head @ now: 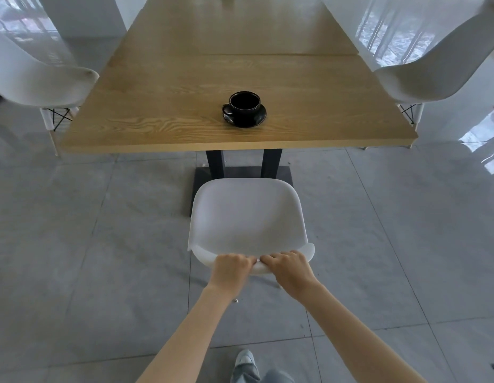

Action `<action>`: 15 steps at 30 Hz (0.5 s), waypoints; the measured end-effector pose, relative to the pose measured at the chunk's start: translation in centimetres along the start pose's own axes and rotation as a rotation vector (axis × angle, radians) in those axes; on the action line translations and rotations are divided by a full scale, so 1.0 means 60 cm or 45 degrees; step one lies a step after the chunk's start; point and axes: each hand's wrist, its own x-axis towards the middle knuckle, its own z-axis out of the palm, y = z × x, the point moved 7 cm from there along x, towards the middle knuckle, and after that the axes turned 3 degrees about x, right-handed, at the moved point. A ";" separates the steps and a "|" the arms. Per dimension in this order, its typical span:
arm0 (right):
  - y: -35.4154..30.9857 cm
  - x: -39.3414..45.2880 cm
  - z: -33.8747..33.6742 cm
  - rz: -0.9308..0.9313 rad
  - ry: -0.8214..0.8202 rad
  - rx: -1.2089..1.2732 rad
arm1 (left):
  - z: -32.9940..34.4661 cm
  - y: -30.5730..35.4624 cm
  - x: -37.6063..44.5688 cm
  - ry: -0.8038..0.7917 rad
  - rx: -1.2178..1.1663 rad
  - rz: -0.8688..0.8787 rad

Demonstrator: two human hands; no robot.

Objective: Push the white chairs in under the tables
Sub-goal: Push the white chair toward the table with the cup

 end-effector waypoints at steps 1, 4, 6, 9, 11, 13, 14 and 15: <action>0.002 0.006 -0.003 -0.011 0.032 0.014 | -0.001 -0.004 0.006 0.003 0.011 0.000; 0.012 0.021 -0.009 0.001 0.045 -0.020 | -0.006 -0.011 0.024 -0.003 0.048 -0.008; 0.017 0.030 -0.014 -0.035 0.051 -0.025 | -0.013 -0.015 0.038 -0.020 0.032 -0.035; 0.032 0.036 -0.024 -0.042 0.066 -0.103 | -0.019 -0.008 0.043 -0.021 -0.037 0.015; 0.033 0.034 -0.021 -0.068 0.028 -0.089 | -0.015 -0.005 0.044 -0.099 -0.038 0.028; 0.030 0.034 -0.017 -0.103 -0.021 -0.027 | -0.015 -0.003 0.044 -0.153 0.004 0.032; 0.029 0.034 -0.016 -0.121 -0.019 -0.023 | -0.010 -0.005 0.047 -0.128 0.038 0.030; 0.030 0.033 -0.015 -0.114 -0.015 -0.014 | -0.008 -0.005 0.049 -0.119 0.051 0.022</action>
